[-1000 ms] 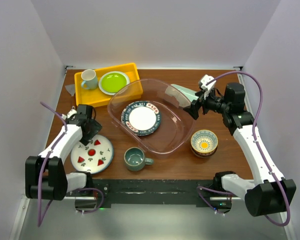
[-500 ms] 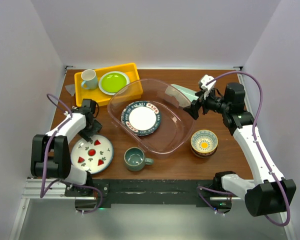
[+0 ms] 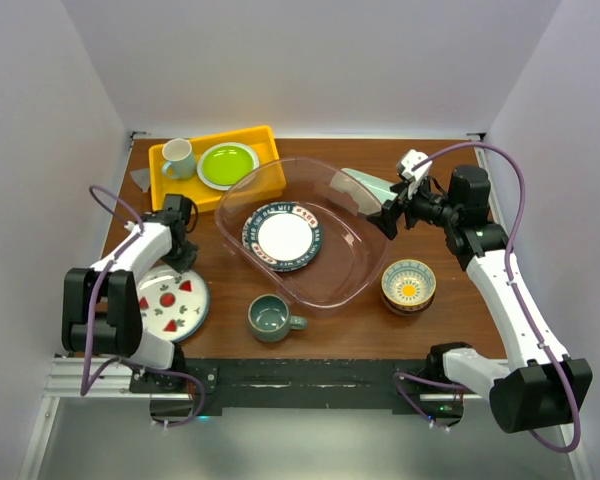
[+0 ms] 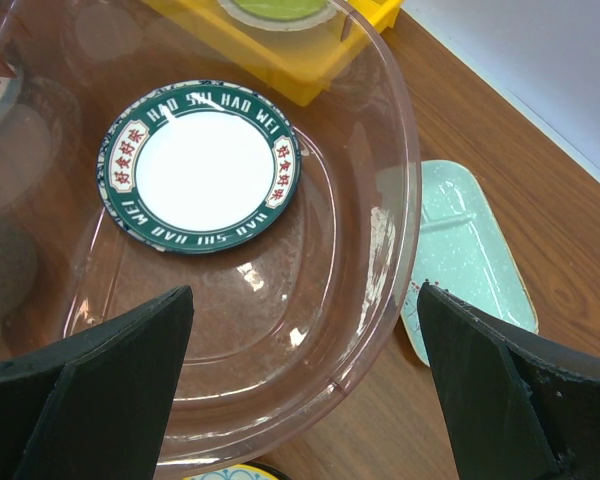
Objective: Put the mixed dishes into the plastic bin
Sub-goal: Pick up the plate at the center of the board.
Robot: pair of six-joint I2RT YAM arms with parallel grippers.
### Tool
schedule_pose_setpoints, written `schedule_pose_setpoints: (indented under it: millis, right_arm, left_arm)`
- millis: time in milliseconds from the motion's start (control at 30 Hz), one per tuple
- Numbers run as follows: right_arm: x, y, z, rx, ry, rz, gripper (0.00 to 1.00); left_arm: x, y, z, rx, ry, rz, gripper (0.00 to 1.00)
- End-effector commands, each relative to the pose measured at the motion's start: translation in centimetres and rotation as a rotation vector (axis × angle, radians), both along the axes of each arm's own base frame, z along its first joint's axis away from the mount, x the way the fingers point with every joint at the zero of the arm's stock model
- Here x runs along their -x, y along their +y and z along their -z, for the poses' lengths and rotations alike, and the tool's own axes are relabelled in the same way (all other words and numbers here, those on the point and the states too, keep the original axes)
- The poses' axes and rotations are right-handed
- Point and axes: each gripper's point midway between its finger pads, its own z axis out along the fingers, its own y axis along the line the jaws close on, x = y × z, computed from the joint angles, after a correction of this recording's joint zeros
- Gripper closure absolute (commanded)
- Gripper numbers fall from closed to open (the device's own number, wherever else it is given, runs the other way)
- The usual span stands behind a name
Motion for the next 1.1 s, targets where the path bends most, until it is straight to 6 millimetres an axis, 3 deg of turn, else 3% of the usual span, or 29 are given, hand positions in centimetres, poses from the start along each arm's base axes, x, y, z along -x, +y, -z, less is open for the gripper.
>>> schedule_pose_setpoints:
  millis: [0, 500, 733, 833, 1067]
  right_arm:
    - [0.0, 0.0, -0.4, 0.006, -0.023, -0.009, 0.02]
    - [0.1, 0.1, -0.5, 0.002, -0.025, -0.014, 0.02]
    - [2.0, 2.1, -0.7, -0.059, 0.008, -0.15, 0.02]
    - [2.5, 4.3, -1.2, -0.054, 0.015, -0.202, 0.02]
    - [7.7, 16.4, -1.4, 0.069, 0.055, -0.533, 0.02]
  left_arm:
    - [-1.5, 1.2, -2.7, -0.058, -0.096, -0.01, 1.0]
    - [-1.5, 0.6, -8.6, -0.021, -0.269, 0.017, 1.0]
    - [-1.1, 0.7, -11.4, -0.018, -0.377, -0.001, 1.0]
    - [-0.8, 0.9, -12.5, -0.009, -0.441, -0.031, 1.0]
    - [-0.2, 0.8, -14.4, 0.019, -0.53, -0.07, 1.0]
